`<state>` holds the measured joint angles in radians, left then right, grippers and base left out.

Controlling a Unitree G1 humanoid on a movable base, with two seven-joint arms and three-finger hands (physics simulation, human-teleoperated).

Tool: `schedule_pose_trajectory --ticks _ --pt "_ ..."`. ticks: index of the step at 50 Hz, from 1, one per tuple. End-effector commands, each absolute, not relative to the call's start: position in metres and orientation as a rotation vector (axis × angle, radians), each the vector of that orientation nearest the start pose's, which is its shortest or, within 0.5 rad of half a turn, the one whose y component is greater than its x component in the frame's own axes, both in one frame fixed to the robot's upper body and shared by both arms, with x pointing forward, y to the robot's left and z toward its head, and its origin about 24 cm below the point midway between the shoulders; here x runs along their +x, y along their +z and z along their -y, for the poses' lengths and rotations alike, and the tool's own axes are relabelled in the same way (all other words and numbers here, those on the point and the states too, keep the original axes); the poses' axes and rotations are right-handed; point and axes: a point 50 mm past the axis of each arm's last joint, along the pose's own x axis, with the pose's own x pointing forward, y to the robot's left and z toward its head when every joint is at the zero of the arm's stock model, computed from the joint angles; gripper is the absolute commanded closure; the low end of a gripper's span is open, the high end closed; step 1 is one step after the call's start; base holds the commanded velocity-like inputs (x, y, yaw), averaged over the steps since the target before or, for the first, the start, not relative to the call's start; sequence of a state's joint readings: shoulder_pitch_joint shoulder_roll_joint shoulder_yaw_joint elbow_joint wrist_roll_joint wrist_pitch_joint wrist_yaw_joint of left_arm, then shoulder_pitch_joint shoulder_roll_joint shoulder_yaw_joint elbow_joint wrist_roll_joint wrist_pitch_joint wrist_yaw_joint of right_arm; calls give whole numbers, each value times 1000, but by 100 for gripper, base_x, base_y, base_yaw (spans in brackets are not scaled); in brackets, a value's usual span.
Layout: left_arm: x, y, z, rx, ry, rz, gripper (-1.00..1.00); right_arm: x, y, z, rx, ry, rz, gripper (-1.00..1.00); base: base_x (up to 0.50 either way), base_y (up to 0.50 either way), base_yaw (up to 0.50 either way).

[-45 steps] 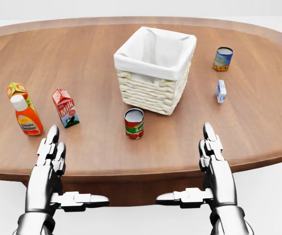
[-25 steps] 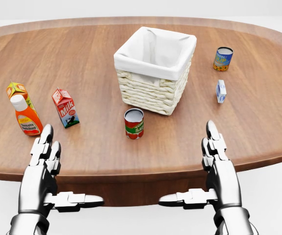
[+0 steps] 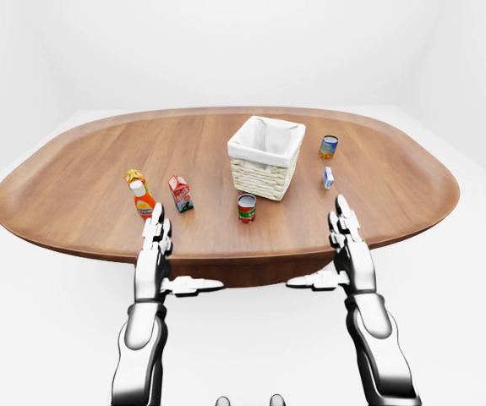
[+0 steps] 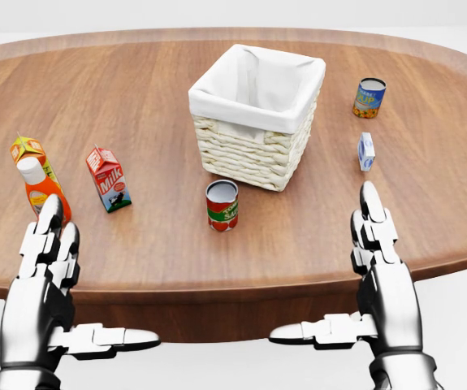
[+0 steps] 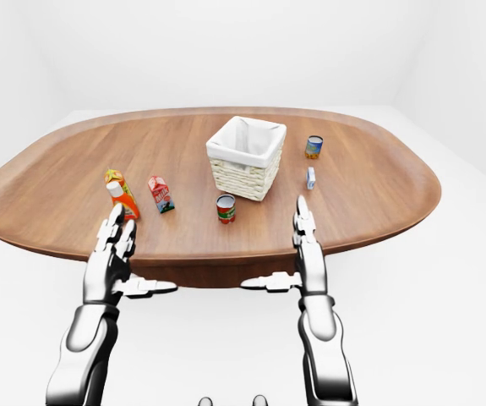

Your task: Pick the milk and place it in the basket.

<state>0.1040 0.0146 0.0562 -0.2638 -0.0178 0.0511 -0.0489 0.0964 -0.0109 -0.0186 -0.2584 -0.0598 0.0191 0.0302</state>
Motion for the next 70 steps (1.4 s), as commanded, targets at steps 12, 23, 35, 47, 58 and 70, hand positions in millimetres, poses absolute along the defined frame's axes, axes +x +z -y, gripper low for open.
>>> schedule_pose_trajectory --ticks 12,23,35,47,58,70 --pt "213 97 -171 27 36 203 -100 222 96 157 -75 6 207 -100 0 0 0" --pt "211 100 -172 26 36 211 -100 222 97 158 -71 6 219 -100 0 0 0" --pt "209 102 -173 22 38 217 -100 219 102 160 -49 7 241 -100 0 0 0" --pt "209 102 -173 23 38 221 -100 217 105 160 -38 15 256 -100 7 0 0" --pt "208 102 -173 23 36 222 -100 215 108 161 -45 6 270 -100 18 0 0" --pt "208 102 -172 24 33 221 -100 214 108 160 -44 10 278 -100 24 0 0"
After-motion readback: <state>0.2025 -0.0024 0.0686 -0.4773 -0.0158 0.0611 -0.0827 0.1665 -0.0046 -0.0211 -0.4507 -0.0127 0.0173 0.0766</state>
